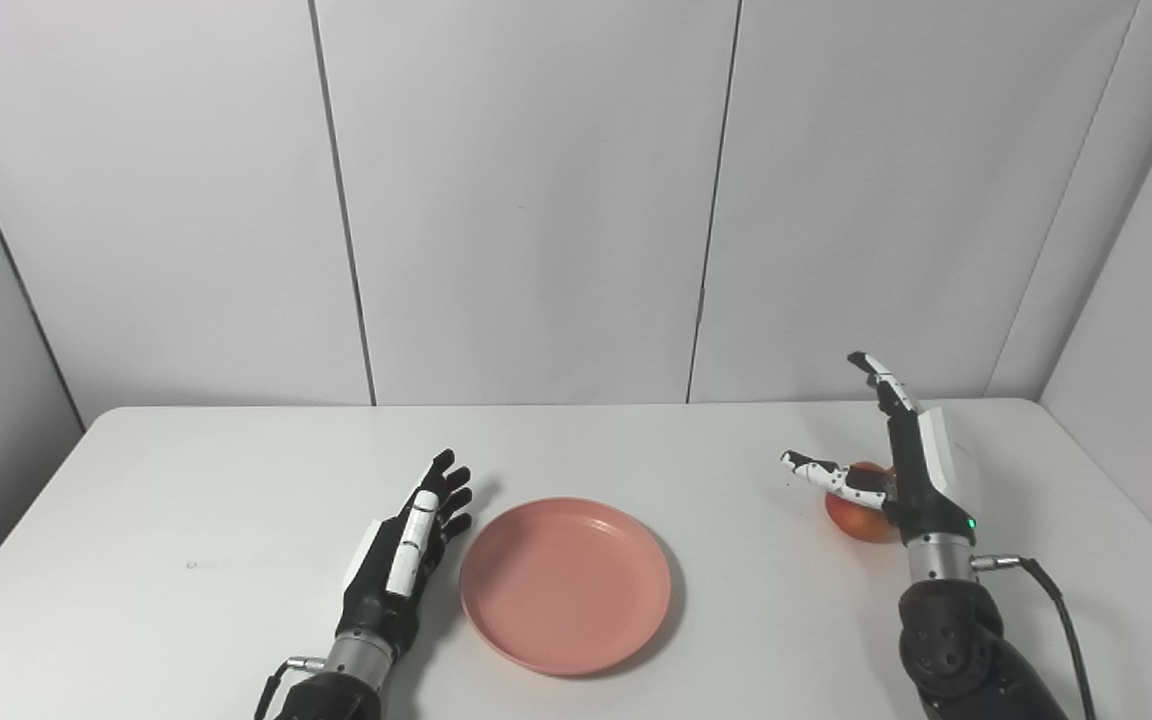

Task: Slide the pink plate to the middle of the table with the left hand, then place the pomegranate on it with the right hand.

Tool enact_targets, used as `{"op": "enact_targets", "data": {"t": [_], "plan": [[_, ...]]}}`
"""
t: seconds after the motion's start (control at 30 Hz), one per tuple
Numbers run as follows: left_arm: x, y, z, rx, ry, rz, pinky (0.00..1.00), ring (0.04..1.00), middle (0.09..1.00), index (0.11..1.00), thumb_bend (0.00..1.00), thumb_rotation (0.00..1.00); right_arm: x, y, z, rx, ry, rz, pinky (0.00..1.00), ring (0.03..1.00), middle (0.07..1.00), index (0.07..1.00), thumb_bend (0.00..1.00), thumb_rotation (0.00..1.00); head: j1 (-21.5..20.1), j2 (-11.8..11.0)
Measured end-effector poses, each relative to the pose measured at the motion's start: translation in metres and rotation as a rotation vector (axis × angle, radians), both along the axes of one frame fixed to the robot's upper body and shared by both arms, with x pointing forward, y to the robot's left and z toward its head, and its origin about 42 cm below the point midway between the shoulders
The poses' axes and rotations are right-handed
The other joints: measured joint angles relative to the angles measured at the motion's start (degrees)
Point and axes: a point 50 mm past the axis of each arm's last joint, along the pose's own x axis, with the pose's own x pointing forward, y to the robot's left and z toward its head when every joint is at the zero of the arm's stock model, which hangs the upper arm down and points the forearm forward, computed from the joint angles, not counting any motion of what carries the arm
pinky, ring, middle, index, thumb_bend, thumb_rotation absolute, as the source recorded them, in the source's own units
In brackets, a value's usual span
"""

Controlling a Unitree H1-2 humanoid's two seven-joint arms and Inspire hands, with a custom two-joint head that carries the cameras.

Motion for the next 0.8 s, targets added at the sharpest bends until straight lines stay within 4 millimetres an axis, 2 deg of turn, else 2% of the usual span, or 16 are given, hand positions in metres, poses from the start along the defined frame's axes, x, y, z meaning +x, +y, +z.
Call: {"op": "enact_targets", "data": {"t": [0.2,0.37,0.43,0.5,0.8], "plan": [[0.000,0.000,0.001,-0.001,-0.012,0.000,0.92,0.943,0.947,0.951,0.50,1.00,0.002,-0.009,-0.003,-0.093,0.126,-0.012,0.98,0.963,0.944,0.923,0.92,0.48,0.00,0.09],[0.000,0.000,0.001,0.000,-0.013,0.000,0.91,0.939,0.943,0.947,0.50,1.00,0.003,-0.016,-0.001,-0.151,0.232,-0.007,0.98,0.981,0.956,0.926,0.97,0.53,0.00,0.09],[0.000,0.000,0.001,0.000,-0.013,0.000,0.92,0.941,0.944,0.948,0.50,1.00,0.003,-0.017,0.001,-0.155,0.256,-0.014,0.95,0.968,0.941,0.913,0.96,0.49,0.00,0.17],[0.000,0.000,0.001,-0.001,-0.013,-0.001,0.92,0.944,0.946,0.951,0.52,1.00,0.004,-0.019,0.001,-0.156,0.282,-0.012,0.91,0.939,0.921,0.898,0.92,0.39,0.00,0.18],[0.000,0.000,0.001,-0.002,-0.013,-0.001,0.92,0.941,0.944,0.949,0.49,1.00,0.004,-0.019,0.001,-0.151,0.359,-0.010,0.88,0.901,0.887,0.874,0.91,0.33,-0.18,0.09]]}}
